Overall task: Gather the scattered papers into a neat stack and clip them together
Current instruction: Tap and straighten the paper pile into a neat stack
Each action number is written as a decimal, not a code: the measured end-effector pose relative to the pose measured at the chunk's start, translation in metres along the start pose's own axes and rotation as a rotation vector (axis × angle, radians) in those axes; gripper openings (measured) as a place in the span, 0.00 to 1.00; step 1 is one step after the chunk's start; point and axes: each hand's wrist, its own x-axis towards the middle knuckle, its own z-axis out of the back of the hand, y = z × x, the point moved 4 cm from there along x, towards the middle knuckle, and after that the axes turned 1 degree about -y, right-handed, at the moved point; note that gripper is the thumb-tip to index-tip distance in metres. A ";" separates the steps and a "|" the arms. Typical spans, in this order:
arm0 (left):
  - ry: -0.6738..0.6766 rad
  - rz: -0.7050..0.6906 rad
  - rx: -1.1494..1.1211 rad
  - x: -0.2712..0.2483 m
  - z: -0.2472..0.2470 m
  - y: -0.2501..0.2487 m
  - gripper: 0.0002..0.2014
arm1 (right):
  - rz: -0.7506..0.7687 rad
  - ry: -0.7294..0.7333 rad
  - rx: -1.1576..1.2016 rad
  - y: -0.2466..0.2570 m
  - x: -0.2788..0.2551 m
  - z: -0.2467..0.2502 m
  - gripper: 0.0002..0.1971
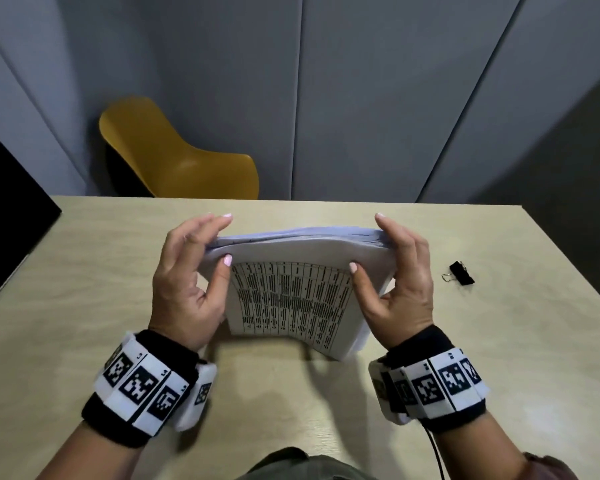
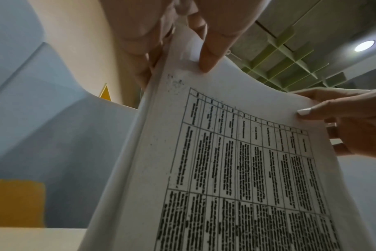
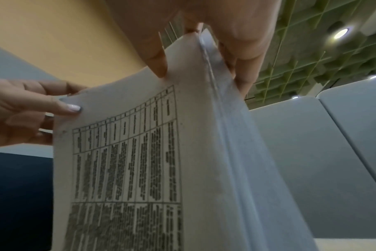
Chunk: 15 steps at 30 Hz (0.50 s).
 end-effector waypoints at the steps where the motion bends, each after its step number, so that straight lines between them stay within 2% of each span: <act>1: 0.001 -0.019 0.010 0.001 -0.001 -0.002 0.18 | 0.014 0.004 -0.008 0.002 0.000 -0.001 0.29; 4: -0.021 -0.062 0.020 0.004 -0.002 -0.004 0.19 | 0.030 0.021 -0.018 0.001 0.001 -0.005 0.30; 6: -0.045 -0.015 -0.042 0.003 0.000 0.001 0.20 | -0.069 -0.011 0.077 -0.012 -0.001 -0.001 0.32; 8: -0.047 0.140 -0.254 0.000 0.002 0.013 0.26 | -0.255 -0.046 0.308 -0.026 -0.003 0.000 0.37; 10: 0.034 0.329 -0.470 -0.005 -0.006 0.031 0.37 | -0.378 -0.049 0.506 -0.039 -0.005 -0.001 0.42; 11: 0.104 0.395 -0.504 -0.007 -0.014 0.037 0.39 | -0.404 -0.011 0.539 -0.044 -0.005 -0.003 0.42; 13: 0.204 0.466 -0.437 -0.011 -0.027 0.042 0.28 | -0.410 0.112 0.496 -0.045 -0.003 -0.012 0.31; 14: 0.191 0.490 -0.384 -0.011 -0.031 0.041 0.20 | -0.402 0.151 0.463 -0.044 -0.002 -0.016 0.24; 15: 0.152 0.498 -0.347 -0.009 -0.033 0.039 0.15 | -0.399 0.155 0.438 -0.044 -0.001 -0.018 0.22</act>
